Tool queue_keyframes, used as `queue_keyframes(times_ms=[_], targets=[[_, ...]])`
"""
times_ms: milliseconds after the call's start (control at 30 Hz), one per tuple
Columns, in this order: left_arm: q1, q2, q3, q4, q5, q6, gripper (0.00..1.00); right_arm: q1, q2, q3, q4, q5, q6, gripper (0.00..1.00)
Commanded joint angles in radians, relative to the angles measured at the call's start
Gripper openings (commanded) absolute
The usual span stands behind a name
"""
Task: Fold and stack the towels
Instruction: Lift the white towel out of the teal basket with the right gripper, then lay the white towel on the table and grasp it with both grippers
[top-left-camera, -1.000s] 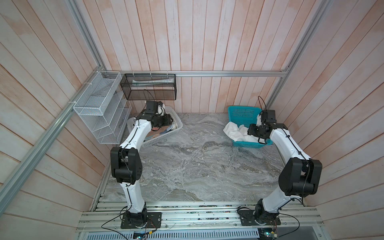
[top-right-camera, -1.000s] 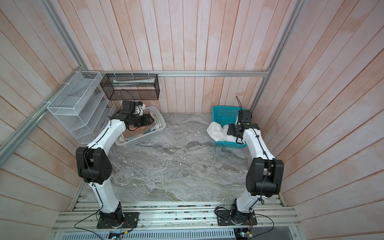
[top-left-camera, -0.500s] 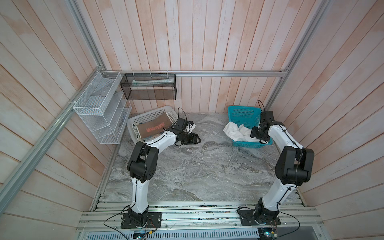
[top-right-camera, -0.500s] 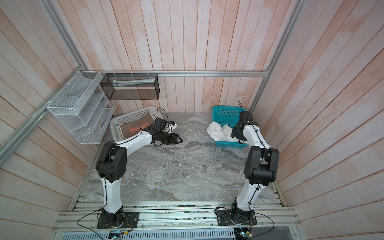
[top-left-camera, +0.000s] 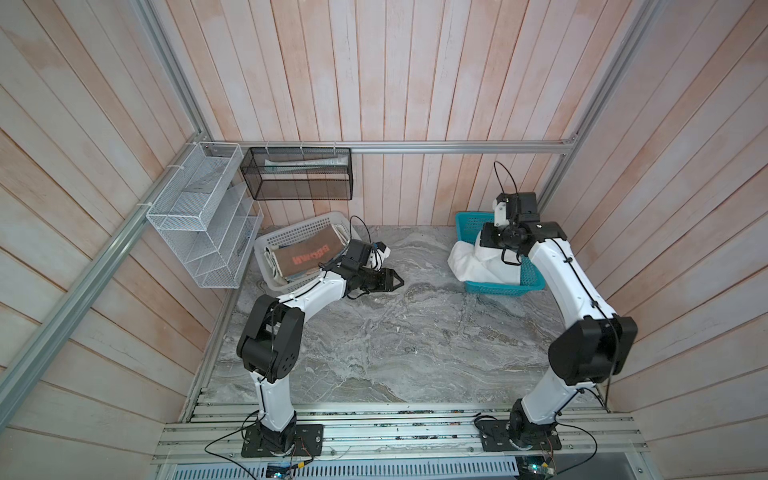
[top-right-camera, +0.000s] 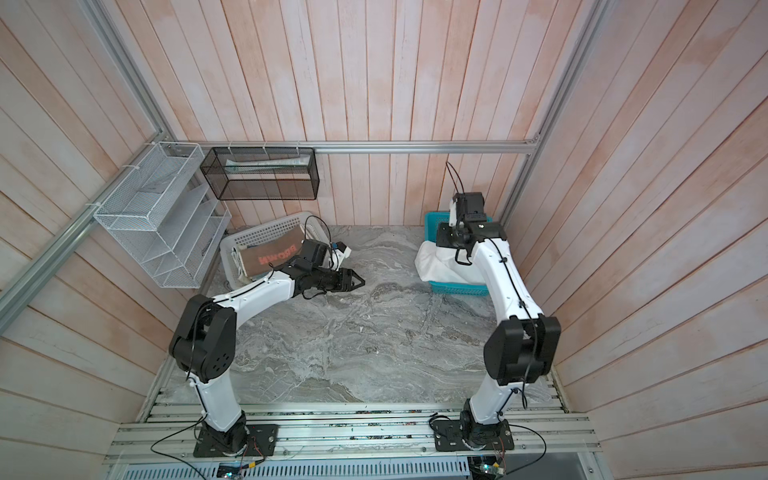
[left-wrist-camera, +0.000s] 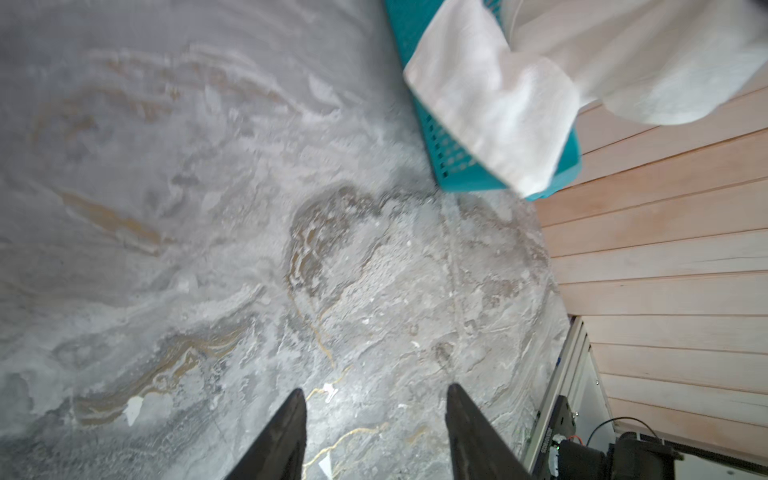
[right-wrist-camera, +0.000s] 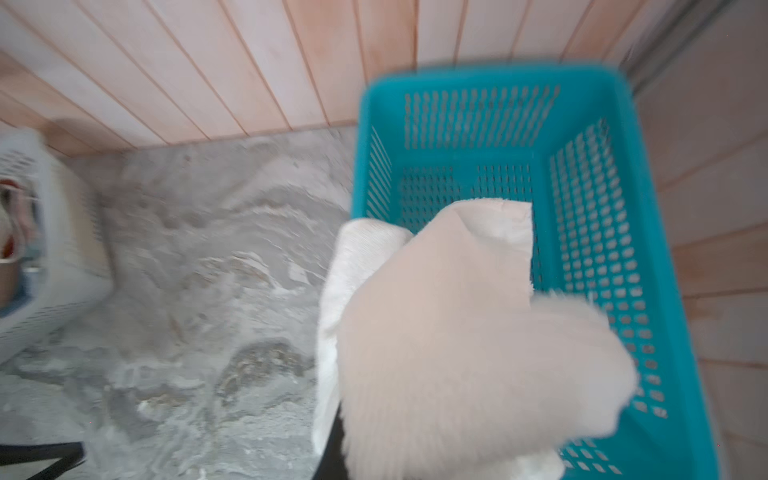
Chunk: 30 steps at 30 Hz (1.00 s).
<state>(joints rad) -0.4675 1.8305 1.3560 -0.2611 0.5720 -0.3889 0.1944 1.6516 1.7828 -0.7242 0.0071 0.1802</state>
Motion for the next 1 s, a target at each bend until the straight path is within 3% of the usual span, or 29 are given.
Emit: queue_keyframes(times_ms=[0, 133, 267, 300, 367, 400, 467, 700, 867, 967], targets=[[0.003, -0.1, -0.004, 0.056, -0.023, 0.002, 0.55, 0.193, -0.122, 0.109, -0.034, 0.168, -0.017, 0.0], [0.004, -0.203, -0.041, 0.083, -0.072, -0.011, 0.55, 0.399, -0.136, 0.184, -0.047, 0.222, 0.002, 0.0], [0.007, -0.294, -0.138, 0.076, -0.158, -0.036, 0.55, 0.442, -0.149, 0.003, 0.038, 0.076, 0.056, 0.0], [0.01, -0.314, -0.175, 0.07, -0.182, -0.048, 0.55, 0.442, -0.154, -0.083, 0.083, 0.027, 0.068, 0.04], [0.019, -0.344, -0.246, 0.062, -0.208, -0.065, 0.55, 0.44, -0.15, -0.223, 0.144, -0.046, 0.099, 0.32], [0.022, -0.357, -0.284, 0.052, -0.223, -0.077, 0.55, 0.441, -0.139, -0.271, 0.147, -0.064, 0.117, 0.41], [0.03, -0.375, -0.348, 0.039, -0.239, -0.093, 0.55, 0.44, -0.123, -0.319, 0.12, -0.085, 0.137, 0.48], [0.038, -0.363, -0.481, 0.049, -0.268, -0.144, 0.56, 0.416, -0.184, -0.549, 0.172, -0.087, 0.185, 0.49], [0.041, -0.235, -0.416, 0.055, -0.252, -0.136, 0.56, 0.373, -0.157, -0.703, 0.31, -0.181, 0.233, 0.49], [0.031, -0.118, -0.343, 0.075, -0.216, -0.126, 0.55, 0.368, -0.085, -0.715, 0.314, -0.167, 0.201, 0.49]])
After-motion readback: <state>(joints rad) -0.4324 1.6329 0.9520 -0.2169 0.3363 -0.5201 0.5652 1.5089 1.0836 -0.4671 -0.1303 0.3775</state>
